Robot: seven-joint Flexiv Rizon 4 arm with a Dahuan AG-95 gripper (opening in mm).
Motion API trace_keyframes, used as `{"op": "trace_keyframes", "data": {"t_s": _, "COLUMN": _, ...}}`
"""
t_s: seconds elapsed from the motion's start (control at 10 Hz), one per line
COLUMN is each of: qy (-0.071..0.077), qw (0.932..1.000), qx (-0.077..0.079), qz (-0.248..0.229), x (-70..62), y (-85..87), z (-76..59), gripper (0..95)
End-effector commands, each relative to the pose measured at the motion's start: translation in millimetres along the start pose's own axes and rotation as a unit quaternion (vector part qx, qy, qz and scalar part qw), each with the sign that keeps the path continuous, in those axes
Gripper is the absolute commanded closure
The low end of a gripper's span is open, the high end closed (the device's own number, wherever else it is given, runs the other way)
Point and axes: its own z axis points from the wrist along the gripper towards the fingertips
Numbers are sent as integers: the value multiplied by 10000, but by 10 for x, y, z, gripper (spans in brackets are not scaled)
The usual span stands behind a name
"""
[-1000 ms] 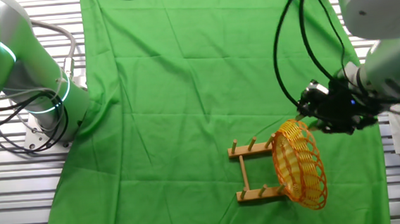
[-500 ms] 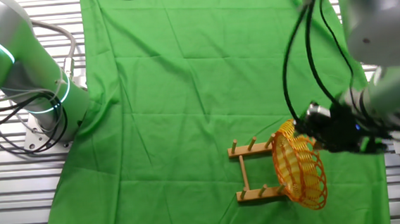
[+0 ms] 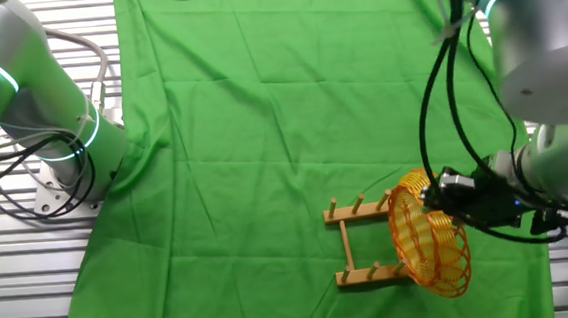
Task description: Take the dish off the dish rack
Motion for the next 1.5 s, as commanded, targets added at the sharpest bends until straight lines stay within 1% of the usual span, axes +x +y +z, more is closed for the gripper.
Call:
{"op": "trace_keyframes", "data": {"t_s": 0.1, "qy": -1, "qw": 9996, "qx": 107, "qz": -273, "x": 12, "y": -29, "z": 6, "gripper": 380}}
{"op": "trace_keyframes", "data": {"t_s": 0.2, "qy": -1, "qw": 9993, "qx": 133, "qz": -337, "x": 3, "y": -48, "z": -20, "gripper": 380}}
{"op": "trace_keyframes", "data": {"t_s": 0.3, "qy": 32, "qw": 9992, "qx": 151, "qz": -375, "x": -4, "y": -61, "z": -38, "gripper": 190}}
{"op": "trace_keyframes", "data": {"t_s": 0.4, "qy": 189, "qw": 9983, "qx": 243, "qz": -501, "x": -22, "y": -117, "z": -76, "gripper": 190}}
{"op": "trace_keyframes", "data": {"t_s": 0.6, "qy": 154, "qw": 9977, "qx": 243, "qz": -614, "x": -23, "y": -140, "z": -55, "gripper": 190}}
{"op": "trace_keyframes", "data": {"t_s": 0.9, "qy": 38, "qw": 9967, "qx": 267, "qz": -769, "x": -17, "y": -165, "z": 5, "gripper": 190}}
{"op": "trace_keyframes", "data": {"t_s": 1.0, "qy": 4, "qw": 9957, "qx": 305, "qz": -876, "x": -14, "y": -171, "z": 27, "gripper": 190}}
{"op": "trace_keyframes", "data": {"t_s": 1.3, "qy": -9, "qw": 9935, "qx": 338, "qz": -1086, "x": -2, "y": -181, "z": 115, "gripper": 190}}
{"op": "trace_keyframes", "data": {"t_s": 1.5, "qy": 1, "qw": 9939, "qx": 326, "qz": -1055, "x": 14, "y": -142, "z": 150, "gripper": 190}}
